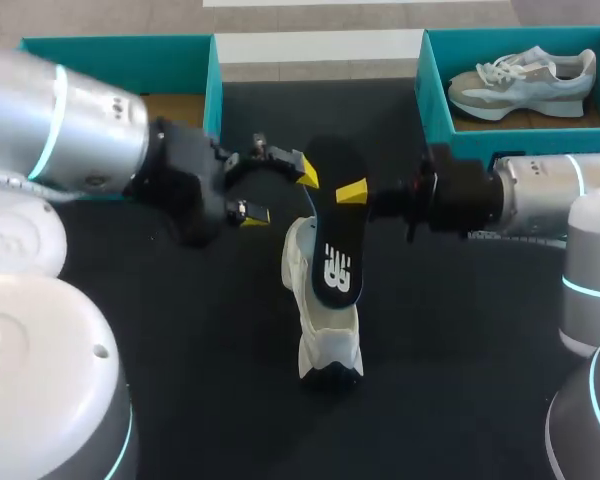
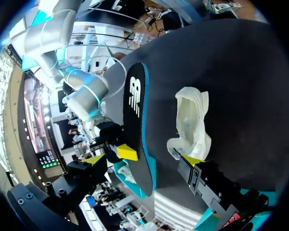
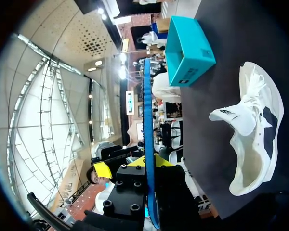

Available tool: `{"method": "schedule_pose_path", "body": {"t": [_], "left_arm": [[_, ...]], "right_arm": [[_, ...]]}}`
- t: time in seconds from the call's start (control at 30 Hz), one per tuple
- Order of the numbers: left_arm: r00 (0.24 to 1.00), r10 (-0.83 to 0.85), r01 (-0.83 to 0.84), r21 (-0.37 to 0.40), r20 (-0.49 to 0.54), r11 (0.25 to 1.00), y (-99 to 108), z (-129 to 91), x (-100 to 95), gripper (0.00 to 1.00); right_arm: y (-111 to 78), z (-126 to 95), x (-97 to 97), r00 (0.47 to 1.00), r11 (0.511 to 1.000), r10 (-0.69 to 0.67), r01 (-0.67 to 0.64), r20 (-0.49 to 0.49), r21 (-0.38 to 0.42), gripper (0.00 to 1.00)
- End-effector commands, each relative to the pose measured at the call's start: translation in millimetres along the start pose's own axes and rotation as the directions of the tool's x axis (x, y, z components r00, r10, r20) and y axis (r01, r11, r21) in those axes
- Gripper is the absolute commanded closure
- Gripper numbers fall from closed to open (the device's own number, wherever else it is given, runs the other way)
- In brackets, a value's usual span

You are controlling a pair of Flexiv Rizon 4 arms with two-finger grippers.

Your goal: Take the shoe out of the shoebox, open the shoe tongue, remove and reinsert the insole, then place the shoe into the shoebox

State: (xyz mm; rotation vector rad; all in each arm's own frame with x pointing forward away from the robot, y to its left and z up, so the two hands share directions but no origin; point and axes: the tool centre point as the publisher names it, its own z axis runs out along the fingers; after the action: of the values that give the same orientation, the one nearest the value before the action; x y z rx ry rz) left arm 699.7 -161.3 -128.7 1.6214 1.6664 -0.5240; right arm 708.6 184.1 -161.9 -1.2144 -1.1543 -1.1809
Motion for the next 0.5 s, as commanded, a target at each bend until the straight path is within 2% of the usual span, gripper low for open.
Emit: {"method": "schedule_pose_path", "body": {"t": [0.03, 0.47, 0.5], "left_arm": [[0.827, 0.096, -0.125, -0.014, -0.553, 0.992, 4.2, 6.3, -6.9, 0.00], [0.827, 0.096, -0.125, -0.014, -0.553, 0.992, 4.2, 6.3, -6.9, 0.00], [0.796, 0.095, -0.116, 0.004, -0.598, 0.993, 5.5, 6.3, -10.2, 0.00]], "right_arm": [[-2.3, 3.7, -2.7, 1.000, 1.000, -0.001, 0.001, -0.005, -0.008, 1.00], [1.1, 7.9, -5.0, 1.000, 1.000, 0.000, 0.000, -0.013, 0.004, 1.00], [1.3, 8.3, -5.1, 1.000, 1.000, 0.001, -0.001, -0.013, 0.006, 1.00]]}}
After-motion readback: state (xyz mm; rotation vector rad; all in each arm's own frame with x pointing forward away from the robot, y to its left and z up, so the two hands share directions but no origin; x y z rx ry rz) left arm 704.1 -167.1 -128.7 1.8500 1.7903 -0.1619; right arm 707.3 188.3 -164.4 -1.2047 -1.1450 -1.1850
